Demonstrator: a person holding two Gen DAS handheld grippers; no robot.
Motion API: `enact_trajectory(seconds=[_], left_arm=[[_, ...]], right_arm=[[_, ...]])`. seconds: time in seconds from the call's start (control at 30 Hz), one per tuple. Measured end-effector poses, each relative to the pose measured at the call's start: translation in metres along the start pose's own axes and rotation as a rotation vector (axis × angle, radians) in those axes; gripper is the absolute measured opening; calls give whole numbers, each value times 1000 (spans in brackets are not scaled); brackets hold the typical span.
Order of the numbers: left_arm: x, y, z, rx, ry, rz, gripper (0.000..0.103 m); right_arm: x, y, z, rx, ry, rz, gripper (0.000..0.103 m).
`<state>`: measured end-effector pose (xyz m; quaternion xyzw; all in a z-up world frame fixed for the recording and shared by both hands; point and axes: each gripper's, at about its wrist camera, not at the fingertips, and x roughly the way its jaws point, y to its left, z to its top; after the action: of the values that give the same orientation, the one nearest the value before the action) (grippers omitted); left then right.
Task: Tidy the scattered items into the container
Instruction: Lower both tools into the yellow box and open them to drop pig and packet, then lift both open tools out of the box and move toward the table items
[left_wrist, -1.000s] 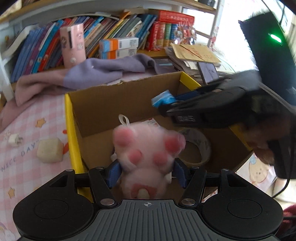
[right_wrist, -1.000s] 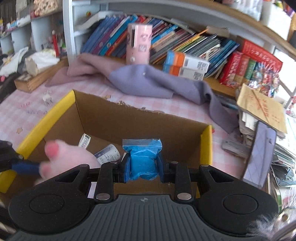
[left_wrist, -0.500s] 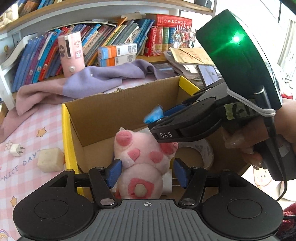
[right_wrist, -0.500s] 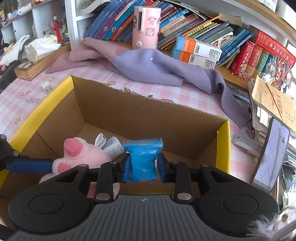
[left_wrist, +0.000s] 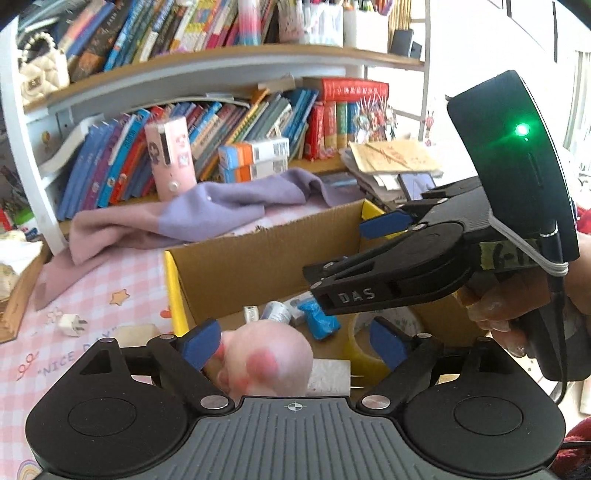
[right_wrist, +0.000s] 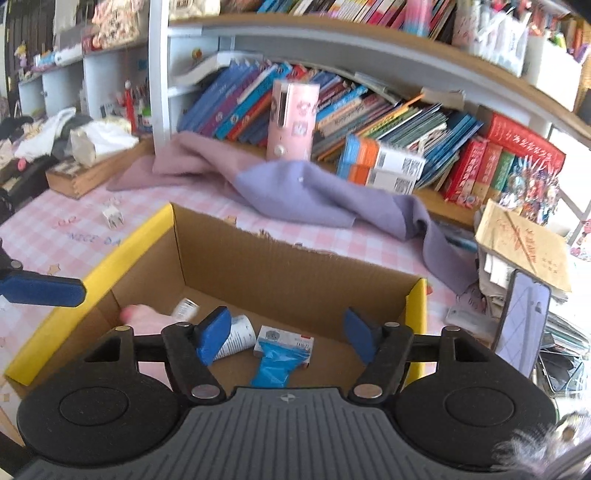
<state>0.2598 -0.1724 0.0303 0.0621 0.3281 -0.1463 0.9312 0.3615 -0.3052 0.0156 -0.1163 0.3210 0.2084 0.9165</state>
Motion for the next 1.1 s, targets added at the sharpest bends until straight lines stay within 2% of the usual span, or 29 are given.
enact_trajectory(seconds=[0.2, 0.27, 0.5, 0.77, 1.1], left_arm=[[-24, 4, -11, -27, -34, 26, 91], [-30, 6, -15, -42, -40, 32, 91], [-50, 15, -28, -95, -62, 39, 91], [-77, 29, -45, -90, -93, 33, 91], [-116, 61, -80, -140, -101, 7, 91]], right_arm=[[-25, 1, -7, 36, -42, -8, 73], [-33, 3, -9, 43, -53, -5, 79], [-62, 19, -16, 54, -100, -19, 82], [-92, 41, -35, 143, -135, -103, 84], [-131, 81, -66, 242, -134, -227, 86]])
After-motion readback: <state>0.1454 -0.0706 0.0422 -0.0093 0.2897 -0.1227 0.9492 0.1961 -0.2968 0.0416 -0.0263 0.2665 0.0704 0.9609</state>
